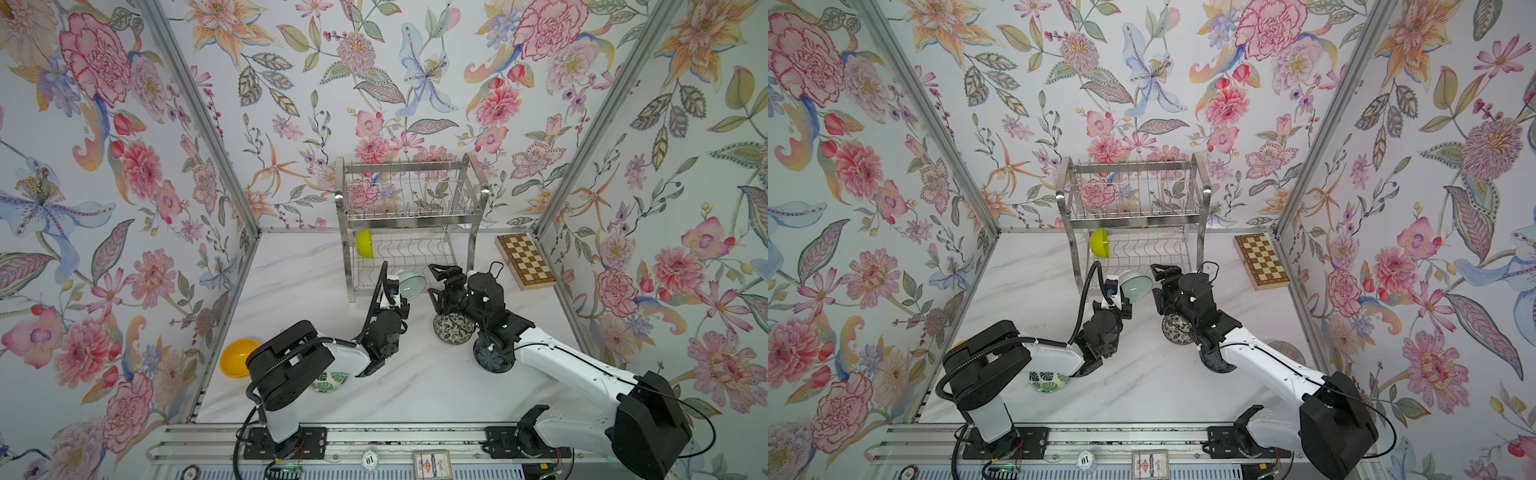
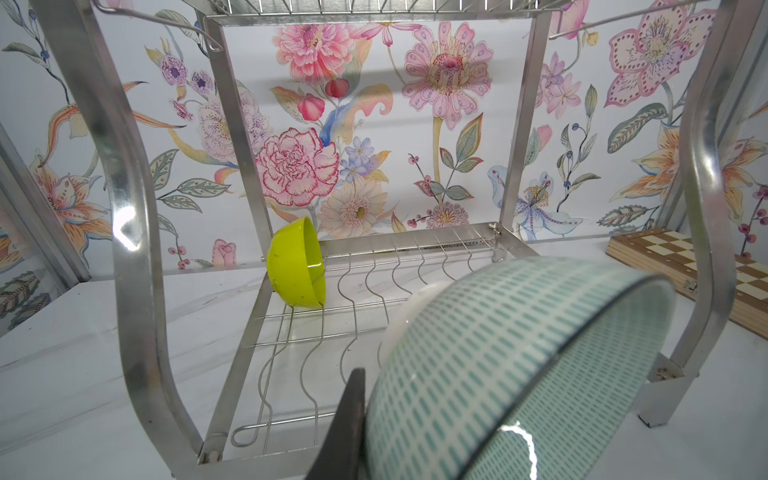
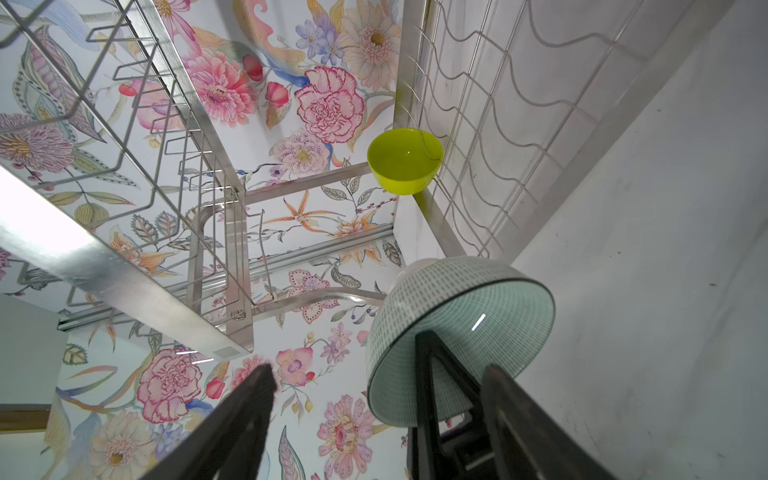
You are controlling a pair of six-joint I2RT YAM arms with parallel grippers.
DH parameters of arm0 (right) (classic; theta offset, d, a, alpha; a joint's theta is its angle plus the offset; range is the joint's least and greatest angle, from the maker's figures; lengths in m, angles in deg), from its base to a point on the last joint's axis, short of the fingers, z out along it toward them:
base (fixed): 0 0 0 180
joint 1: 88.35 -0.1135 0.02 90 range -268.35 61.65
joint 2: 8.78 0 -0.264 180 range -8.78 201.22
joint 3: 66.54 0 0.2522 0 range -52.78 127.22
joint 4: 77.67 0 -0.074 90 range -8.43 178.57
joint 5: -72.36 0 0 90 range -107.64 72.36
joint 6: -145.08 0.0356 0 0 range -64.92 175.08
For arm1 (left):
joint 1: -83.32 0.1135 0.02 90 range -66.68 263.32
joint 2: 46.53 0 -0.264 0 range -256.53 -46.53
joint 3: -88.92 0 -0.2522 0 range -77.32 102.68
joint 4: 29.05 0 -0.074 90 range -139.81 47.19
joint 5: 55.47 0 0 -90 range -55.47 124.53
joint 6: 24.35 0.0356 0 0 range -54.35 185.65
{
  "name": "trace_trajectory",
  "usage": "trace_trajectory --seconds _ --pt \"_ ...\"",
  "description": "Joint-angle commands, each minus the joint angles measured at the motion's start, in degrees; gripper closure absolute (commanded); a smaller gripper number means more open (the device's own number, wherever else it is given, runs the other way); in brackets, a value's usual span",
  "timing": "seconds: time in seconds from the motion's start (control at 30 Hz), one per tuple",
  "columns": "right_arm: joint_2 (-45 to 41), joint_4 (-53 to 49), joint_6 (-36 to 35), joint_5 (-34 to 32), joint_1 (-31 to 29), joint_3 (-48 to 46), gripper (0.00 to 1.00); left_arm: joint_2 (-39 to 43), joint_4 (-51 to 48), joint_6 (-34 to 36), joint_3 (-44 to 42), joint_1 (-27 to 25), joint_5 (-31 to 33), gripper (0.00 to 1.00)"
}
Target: Load the bowls into the dish rack
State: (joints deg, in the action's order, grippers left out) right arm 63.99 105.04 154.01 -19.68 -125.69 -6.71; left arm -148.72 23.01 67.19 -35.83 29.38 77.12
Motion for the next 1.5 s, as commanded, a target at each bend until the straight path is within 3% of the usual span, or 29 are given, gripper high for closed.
trace_trajectory --seconds 0.0,0.13,0.67,0.97,1.3,1.37,1.47 --pt "3.2 6.7 2.8 -1.1 -0.5 1.9 0.24 1.5 4.8 -2.5 0.4 0.6 -2.2 1.0" --pt "6.1 7.5 3.1 -1.3 -0.3 4.7 0.26 -0.3 5.0 -3.8 1.5 1.1 -3.7 1.0" --pt "18.5 11.7 8.2 3.4 0.9 14.2 0.58 -1.8 2.3 -7.0 3.6 5.3 -8.4 1.0" --pt "20.9 12.1 9.2 3.8 -0.4 16.6 0.65 -2.2 0.4 -7.7 4.8 5.6 -10.1 1.0" --pt "20.7 14.2 8.0 2.9 -1.8 14.9 0.97 0.9 -0.7 -10.1 1.1 5.6 -10.5 1.0" --pt "20.3 14.7 6.3 2.8 -2.0 14.4 1.0 1.9 -1.3 -10.7 0.4 5.6 -11.1 0.95" --pt "19.5 16.2 3.8 2.4 -2.1 12.4 1.0 3.3 -1.9 -12.0 -0.8 5.6 -12.4 0.75"
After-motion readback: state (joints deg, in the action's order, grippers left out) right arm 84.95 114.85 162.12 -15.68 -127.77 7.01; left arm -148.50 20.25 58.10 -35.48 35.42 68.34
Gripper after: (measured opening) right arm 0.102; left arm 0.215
